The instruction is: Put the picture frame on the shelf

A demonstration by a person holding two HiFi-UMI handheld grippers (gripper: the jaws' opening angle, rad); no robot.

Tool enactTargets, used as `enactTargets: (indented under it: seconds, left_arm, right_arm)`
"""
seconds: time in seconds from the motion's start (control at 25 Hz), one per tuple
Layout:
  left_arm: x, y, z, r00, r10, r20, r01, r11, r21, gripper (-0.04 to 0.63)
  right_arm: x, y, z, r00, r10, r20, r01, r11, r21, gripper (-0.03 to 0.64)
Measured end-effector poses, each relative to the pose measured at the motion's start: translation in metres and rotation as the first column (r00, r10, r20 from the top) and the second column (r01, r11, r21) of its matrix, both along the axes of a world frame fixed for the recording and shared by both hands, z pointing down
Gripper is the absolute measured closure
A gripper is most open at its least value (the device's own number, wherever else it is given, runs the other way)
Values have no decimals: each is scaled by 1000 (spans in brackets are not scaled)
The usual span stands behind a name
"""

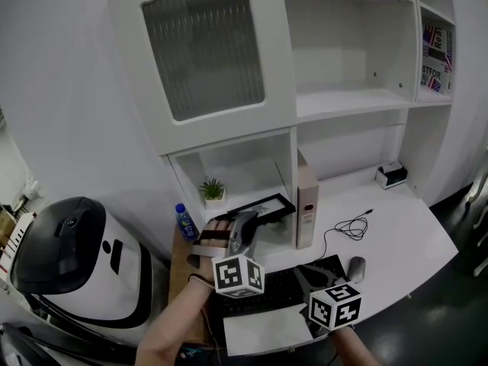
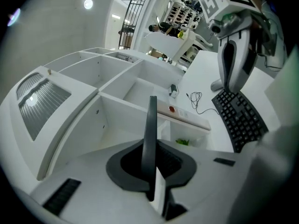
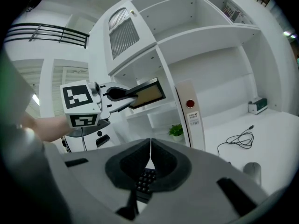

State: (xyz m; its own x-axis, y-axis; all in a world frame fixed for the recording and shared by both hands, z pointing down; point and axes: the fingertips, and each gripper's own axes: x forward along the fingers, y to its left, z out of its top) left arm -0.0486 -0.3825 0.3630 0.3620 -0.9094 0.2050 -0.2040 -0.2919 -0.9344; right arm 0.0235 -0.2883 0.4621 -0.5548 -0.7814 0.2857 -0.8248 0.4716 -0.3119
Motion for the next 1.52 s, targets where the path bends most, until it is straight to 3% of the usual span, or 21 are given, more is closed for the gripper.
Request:
enactTargets:
  seconds: [0.6, 1.2, 1.52]
  left_arm:
    - [-1, -27, 22, 1000, 17, 19, -16, 999, -28, 557]
    - [-3, -44, 43, 996, 27, 85, -21, 997, -69, 555]
    - [-6, -53, 45, 996, 38, 75, -32, 996, -82, 554]
  right_arm:
    - [4, -12, 15, 1000, -4, -9, 4, 999, -34, 614]
    - [6, -18, 21, 1000, 7, -13, -8, 998, -56, 614]
    - [7, -21, 23, 1000, 15, -16, -16, 998, -61, 614]
